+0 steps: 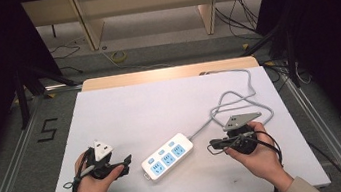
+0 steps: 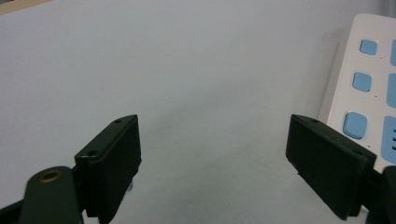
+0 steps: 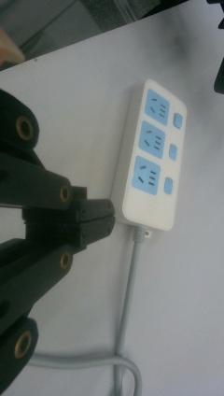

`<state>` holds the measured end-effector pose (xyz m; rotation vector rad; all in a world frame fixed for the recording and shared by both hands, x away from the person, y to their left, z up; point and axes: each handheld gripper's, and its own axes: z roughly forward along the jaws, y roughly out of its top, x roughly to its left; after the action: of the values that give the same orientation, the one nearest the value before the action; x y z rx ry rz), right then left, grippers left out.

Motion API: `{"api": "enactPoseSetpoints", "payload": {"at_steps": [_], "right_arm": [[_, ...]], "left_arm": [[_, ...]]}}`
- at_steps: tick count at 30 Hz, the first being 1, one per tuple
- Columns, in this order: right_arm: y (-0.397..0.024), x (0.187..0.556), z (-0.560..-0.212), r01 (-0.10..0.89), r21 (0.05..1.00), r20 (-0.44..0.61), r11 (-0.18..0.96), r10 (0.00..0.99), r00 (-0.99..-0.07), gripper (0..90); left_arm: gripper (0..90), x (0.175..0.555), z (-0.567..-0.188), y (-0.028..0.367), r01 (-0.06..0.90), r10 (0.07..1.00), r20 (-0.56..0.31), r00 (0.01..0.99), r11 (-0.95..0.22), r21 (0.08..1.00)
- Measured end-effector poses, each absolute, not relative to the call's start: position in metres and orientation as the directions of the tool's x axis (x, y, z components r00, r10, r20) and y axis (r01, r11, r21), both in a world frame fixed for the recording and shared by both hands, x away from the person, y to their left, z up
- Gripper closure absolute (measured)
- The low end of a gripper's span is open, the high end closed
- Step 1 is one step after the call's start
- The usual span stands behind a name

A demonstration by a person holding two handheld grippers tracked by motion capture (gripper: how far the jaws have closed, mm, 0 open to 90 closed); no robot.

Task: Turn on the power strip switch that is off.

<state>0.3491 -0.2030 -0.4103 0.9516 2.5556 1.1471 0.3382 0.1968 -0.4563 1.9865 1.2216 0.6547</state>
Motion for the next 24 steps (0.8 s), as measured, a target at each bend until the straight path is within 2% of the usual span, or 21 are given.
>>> {"api": "enactPoseSetpoints", "payload": {"at_steps": [24], "right_arm": [[-0.17,0.357,-0.403,0.457,0.709,0.097,0.537,0.567,-0.818,90.0]], "left_arm": [[18.1,0.338,-0.456,0.195,0.541,0.901,0.06,0.429,-0.309,0.782]]}}
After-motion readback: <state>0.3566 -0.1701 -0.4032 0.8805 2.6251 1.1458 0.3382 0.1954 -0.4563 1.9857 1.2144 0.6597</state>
